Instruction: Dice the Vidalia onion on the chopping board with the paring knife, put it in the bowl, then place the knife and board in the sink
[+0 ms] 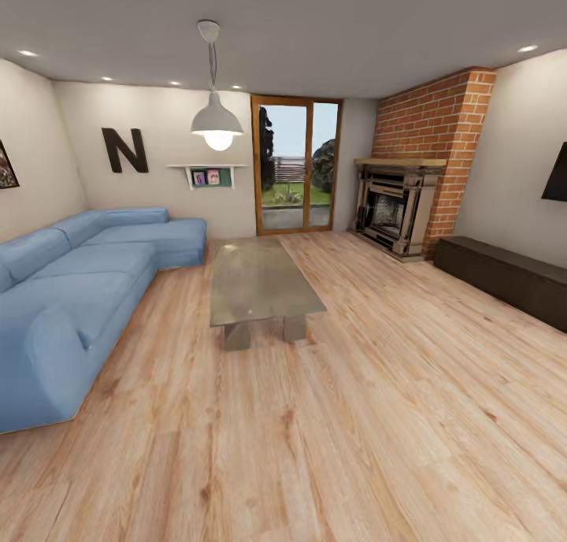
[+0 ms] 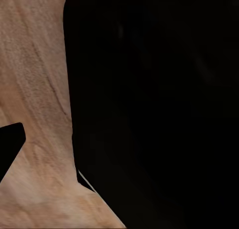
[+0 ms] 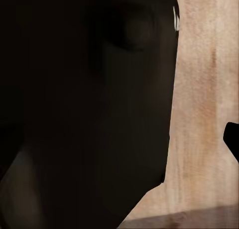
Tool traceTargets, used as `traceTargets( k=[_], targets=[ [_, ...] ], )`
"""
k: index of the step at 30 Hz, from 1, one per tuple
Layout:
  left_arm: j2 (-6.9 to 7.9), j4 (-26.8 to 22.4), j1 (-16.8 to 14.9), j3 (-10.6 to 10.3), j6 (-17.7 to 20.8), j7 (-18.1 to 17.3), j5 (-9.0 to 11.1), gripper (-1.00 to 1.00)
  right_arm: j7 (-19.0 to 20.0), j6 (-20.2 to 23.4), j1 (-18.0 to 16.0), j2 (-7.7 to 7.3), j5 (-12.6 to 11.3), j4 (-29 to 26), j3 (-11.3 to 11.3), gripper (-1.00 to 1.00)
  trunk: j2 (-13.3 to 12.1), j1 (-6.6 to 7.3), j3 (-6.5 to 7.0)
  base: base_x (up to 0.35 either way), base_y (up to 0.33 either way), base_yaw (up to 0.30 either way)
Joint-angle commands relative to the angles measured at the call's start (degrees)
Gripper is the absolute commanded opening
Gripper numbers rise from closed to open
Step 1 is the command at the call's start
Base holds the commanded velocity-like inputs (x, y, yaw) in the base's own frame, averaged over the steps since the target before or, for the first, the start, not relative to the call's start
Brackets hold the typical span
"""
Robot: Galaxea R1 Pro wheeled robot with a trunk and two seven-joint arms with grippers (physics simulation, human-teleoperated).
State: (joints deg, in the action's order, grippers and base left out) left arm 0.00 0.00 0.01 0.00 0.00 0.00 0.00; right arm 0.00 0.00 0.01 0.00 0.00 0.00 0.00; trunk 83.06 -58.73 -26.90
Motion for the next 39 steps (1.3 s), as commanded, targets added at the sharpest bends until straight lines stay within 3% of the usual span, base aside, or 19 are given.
traceTargets(
  k=[1,6,10,25,34,39],
  targets=[
    [-0.33,-0.33,0.33,0.2,0.33,-0.26,0.11,1.0,0.33,0.33,-0.09,-0.33,-0.24,0.33,-0.08,1.0,0.02,0.0,-0.03,0.0,0.0,0.0],
    [-0.45,-0.7,0.89,0.18,0.59,-0.32,0.21,1.0,0.42,0.58,-0.09,-1.94,-0.26,0.95,-0.05,1.0,0.02,0.0,-0.03,0.0,0.0,0.0],
    [-1.39,-2.0,1.23,0.11,-0.06,-0.28,0.25,1.0,0.39,-0.46,-0.09,-3.22,-0.26,0.56,-0.05,1.0,0.02,0.0,-0.03,0.0,0.0,0.0],
    [-1.5,-3.35,1.31,-0.03,-2.58,-0.23,0.26,1.0,0.43,-4.91,-0.09,-3.34,-0.35,0.44,-0.1,1.0,0.02,0.0,0.45,0.0,0.0,-0.232],
    [-0.64,-3.34,1.31,-0.08,-2.8,-0.09,0.27,1.0,0.44,-4.89,-0.09,-3.34,-0.35,0.46,-0.09,1.0,0.02,0.0,0.51,0.0,0.0,-0.299],
    [0.9,-3.26,1.31,-0.09,-2.75,-0.03,0.33,1.0,0.46,-4.89,-0.09,-3.34,-0.35,0.48,-0.06,1.0,0.02,0.0,0.51,0.0,0.0,-0.3]
  ],
)
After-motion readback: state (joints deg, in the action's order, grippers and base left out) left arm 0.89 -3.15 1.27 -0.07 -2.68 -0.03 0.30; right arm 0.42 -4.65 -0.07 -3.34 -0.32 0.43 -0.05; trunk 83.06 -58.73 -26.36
